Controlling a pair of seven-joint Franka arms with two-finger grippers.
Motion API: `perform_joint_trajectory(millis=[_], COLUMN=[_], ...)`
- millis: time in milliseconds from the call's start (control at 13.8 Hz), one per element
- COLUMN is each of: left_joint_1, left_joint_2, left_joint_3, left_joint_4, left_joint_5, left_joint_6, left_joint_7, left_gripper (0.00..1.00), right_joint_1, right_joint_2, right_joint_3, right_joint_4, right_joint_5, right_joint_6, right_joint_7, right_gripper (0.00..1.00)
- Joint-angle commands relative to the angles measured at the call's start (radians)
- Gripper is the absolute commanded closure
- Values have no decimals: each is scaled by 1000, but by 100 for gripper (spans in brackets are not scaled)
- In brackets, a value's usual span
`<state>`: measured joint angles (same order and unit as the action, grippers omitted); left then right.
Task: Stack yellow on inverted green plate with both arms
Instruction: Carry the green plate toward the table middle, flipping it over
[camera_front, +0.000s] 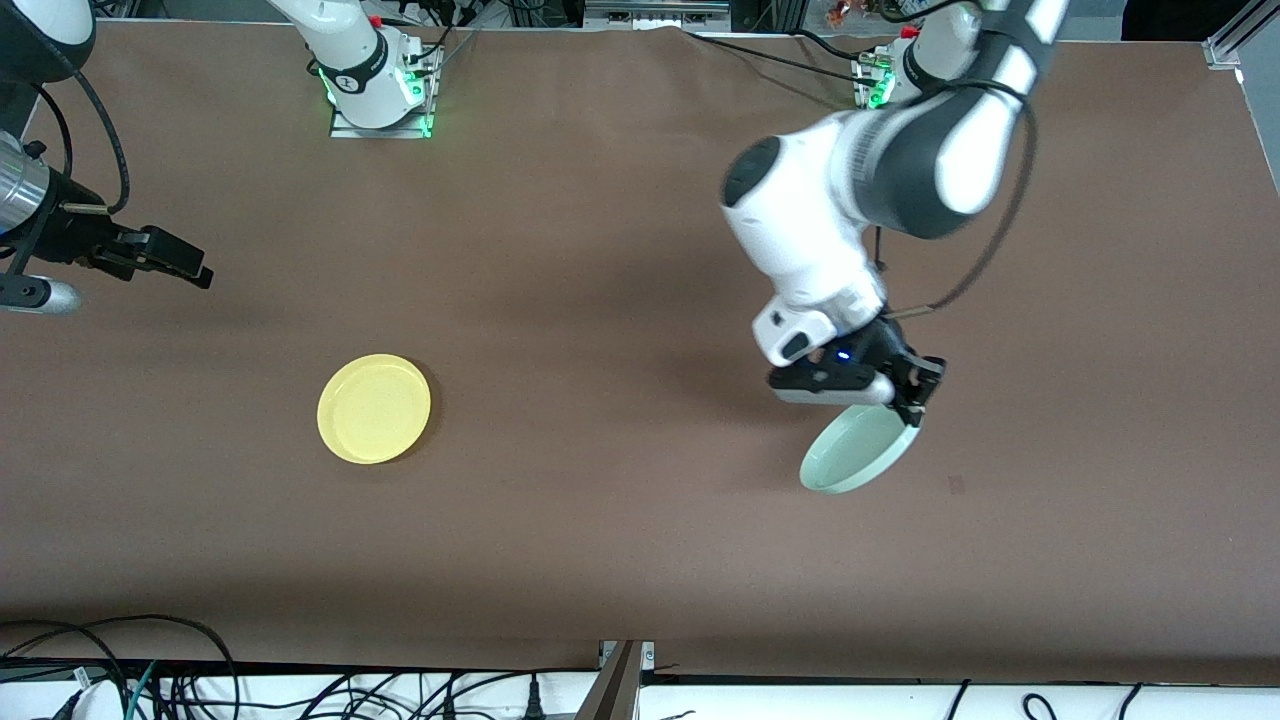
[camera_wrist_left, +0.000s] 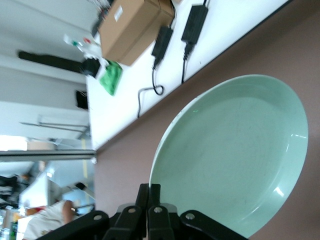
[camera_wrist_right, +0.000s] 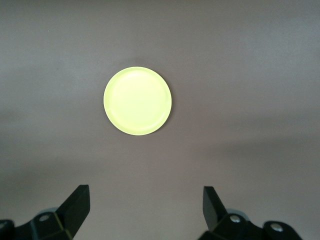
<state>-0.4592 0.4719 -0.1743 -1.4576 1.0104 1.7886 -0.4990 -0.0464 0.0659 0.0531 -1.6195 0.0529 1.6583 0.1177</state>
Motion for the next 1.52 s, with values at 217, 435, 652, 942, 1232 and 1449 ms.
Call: perform_joint_trajectory(millis=[217, 435, 652, 942, 1232, 1449], left_joint_1=[-252, -349, -401, -433, -455, -455], left_joint_2=[180, 304, 358, 385, 447, 459], left_joint_3=[29, 55, 75, 76, 84, 79], left_joint_4=[28, 84, 115, 117, 123, 152], left_joint_5=[282, 326, 358, 355, 356, 343], left_joint_6=[-184, -285, -324, -325, -336, -331], left_joint_7=[-261, -420, -466, -530, -592, -587], left_gripper=[100, 100, 100, 100, 100, 100], right_joint_1=[-3, -3, -4, -3, -4, -4], right_joint_2=[12, 12, 12, 12, 12, 14], right_joint_3=[4, 4, 4, 4, 4, 4], right_joint_4=[24, 24, 24, 24, 21, 21], right_joint_5=[-2, -2, -2, -2, -2, -2], right_joint_6=[-8, -8, -8, -9, -11, -12], right_joint_7=[13, 13, 13, 13, 13, 13], right_gripper=[0, 0, 0, 0, 0, 0])
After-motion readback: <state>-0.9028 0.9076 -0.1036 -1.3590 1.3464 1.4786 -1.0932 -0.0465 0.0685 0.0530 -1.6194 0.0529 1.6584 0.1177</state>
